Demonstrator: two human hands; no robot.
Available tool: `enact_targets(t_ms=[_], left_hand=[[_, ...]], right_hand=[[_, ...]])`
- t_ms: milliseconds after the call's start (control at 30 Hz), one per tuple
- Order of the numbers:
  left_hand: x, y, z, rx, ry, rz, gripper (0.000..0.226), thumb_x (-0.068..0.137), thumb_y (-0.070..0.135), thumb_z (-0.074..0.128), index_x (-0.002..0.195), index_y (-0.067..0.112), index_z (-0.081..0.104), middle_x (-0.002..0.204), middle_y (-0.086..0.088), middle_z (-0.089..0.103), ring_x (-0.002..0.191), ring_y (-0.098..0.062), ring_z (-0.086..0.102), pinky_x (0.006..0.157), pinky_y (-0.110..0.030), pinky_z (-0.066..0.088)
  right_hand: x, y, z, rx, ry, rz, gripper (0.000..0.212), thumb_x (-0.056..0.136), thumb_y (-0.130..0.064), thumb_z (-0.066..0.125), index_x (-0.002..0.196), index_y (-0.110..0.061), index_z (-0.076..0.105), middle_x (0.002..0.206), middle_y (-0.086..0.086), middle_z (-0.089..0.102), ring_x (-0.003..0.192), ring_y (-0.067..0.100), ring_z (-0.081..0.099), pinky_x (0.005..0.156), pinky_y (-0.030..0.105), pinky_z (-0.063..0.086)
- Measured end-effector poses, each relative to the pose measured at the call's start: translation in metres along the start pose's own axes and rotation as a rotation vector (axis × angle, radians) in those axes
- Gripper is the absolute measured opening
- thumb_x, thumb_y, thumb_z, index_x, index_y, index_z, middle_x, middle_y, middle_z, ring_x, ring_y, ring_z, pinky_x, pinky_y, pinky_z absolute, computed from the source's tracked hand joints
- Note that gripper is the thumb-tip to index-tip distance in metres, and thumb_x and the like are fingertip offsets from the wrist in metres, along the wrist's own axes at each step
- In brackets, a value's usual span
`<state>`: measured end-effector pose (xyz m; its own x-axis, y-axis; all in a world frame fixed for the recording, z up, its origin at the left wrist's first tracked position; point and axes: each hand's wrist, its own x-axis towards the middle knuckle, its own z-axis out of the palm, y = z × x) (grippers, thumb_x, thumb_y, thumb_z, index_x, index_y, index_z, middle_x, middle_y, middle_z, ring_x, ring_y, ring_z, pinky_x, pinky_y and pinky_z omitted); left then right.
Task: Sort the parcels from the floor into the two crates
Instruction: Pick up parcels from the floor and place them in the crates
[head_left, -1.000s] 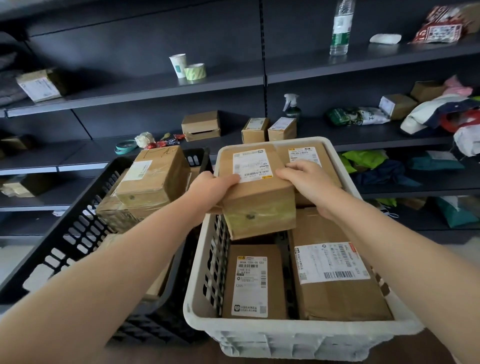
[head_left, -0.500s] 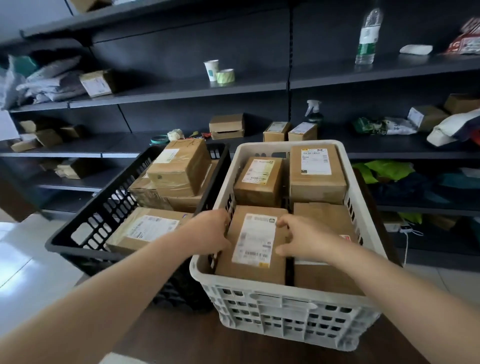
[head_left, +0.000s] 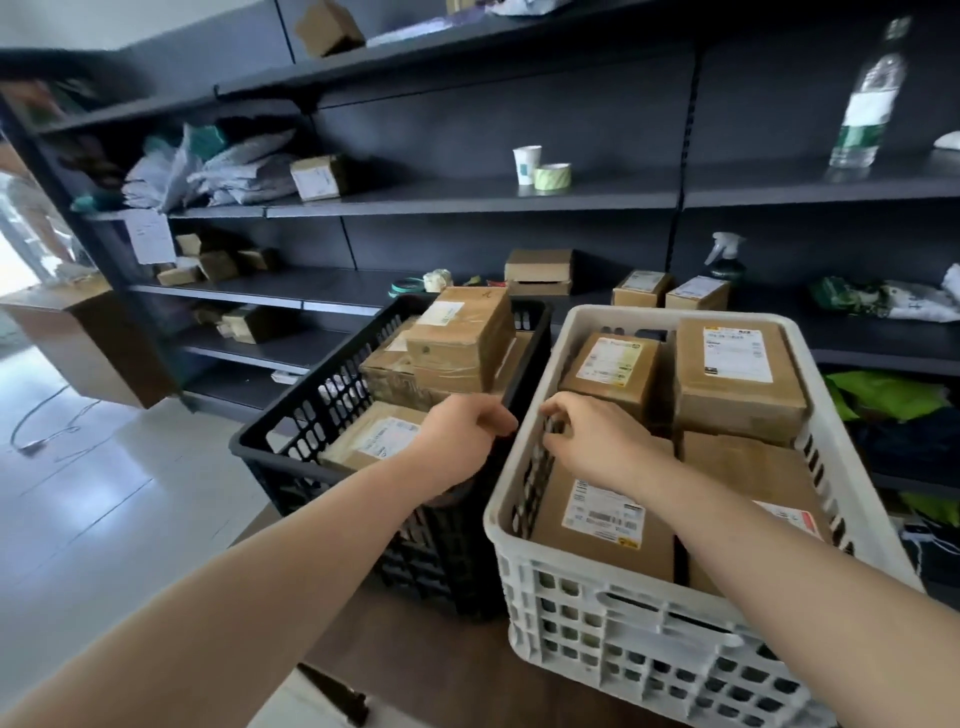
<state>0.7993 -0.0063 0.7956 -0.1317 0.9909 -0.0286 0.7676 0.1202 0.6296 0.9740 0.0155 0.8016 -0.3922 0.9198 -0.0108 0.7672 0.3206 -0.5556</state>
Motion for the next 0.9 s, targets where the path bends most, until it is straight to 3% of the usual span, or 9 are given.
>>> enact_targets(t_ms=[167,267,400,500,633,767,900], left_hand=[[0.016,-0.057,-0.040,-0.053,0.103,-0.057,0.042,0.093,-0.003,0.041,0.083,0.029,0.067,0.096,0.006,0.067,0.088,-0.016,0.061,0.067,-0.022,0.044],[0.028,-0.096,-0.070,-0.032,0.139,-0.103,0.039,0.092,-0.001,0.040,0.089,0.029,0.064,0.106,0.004,0.068,0.099,-0.017,0.061,0.076,-0.026,0.047],[0.047,-0.140,-0.106,-0.027,0.154,-0.145,0.032,0.094,0.001,0.042,0.108,0.019,0.065,0.116,-0.003,0.065,0.100,-0.020,0.056,0.080,-0.030,0.046],[0.063,-0.163,-0.119,0.013,0.029,-0.158,0.028,0.098,0.007,0.046,0.121,0.011,0.063,0.107,-0.002,0.059,0.098,-0.020,0.053,0.076,-0.027,0.045],[0.083,-0.176,-0.122,0.110,-0.164,-0.141,0.020,0.097,0.010,0.053,0.111,0.004,0.065,0.093,-0.002,0.057,0.091,-0.019,0.052,0.075,-0.029,0.041],[0.100,-0.177,-0.115,0.083,-0.228,-0.161,0.010,0.096,0.008,0.053,0.105,0.010,0.058,0.094,-0.001,0.056,0.095,-0.020,0.053,0.078,-0.030,0.041],[0.111,-0.177,-0.104,0.045,-0.307,-0.231,0.031,0.097,0.012,0.050,0.127,0.005,0.053,0.119,-0.008,0.058,0.109,-0.025,0.056,0.090,-0.037,0.051]], right_hand=[[0.033,-0.053,0.036,-0.013,0.016,0.023,0.039,0.094,-0.032,0.057,0.133,-0.032,0.052,0.131,-0.005,0.059,0.112,0.019,0.059,0.089,0.040,0.054],[0.054,-0.083,0.061,0.019,0.028,0.060,0.041,0.094,-0.030,0.057,0.135,-0.029,0.052,0.137,-0.005,0.056,0.121,0.019,0.056,0.095,0.038,0.051],[0.082,-0.112,0.093,0.052,0.025,0.155,0.047,0.094,-0.029,0.057,0.140,-0.023,0.046,0.137,0.002,0.055,0.118,0.022,0.056,0.093,0.037,0.051],[0.097,-0.121,0.110,0.068,-0.017,0.259,0.057,0.097,-0.021,0.050,0.151,-0.019,0.031,0.149,0.006,0.042,0.126,0.024,0.051,0.092,0.032,0.047],[0.108,-0.122,0.122,0.025,-0.064,0.372,0.059,0.099,-0.015,0.042,0.154,-0.014,0.021,0.154,0.009,0.033,0.129,0.026,0.047,0.095,0.032,0.046],[0.119,-0.113,0.128,0.083,-0.079,0.465,0.062,0.099,-0.019,0.045,0.154,-0.013,0.017,0.155,0.010,0.030,0.129,0.027,0.045,0.092,0.030,0.043],[0.128,-0.104,0.134,0.122,-0.150,0.523,0.062,0.099,-0.020,0.046,0.153,-0.012,0.016,0.152,0.013,0.032,0.126,0.028,0.046,0.087,0.031,0.043]])
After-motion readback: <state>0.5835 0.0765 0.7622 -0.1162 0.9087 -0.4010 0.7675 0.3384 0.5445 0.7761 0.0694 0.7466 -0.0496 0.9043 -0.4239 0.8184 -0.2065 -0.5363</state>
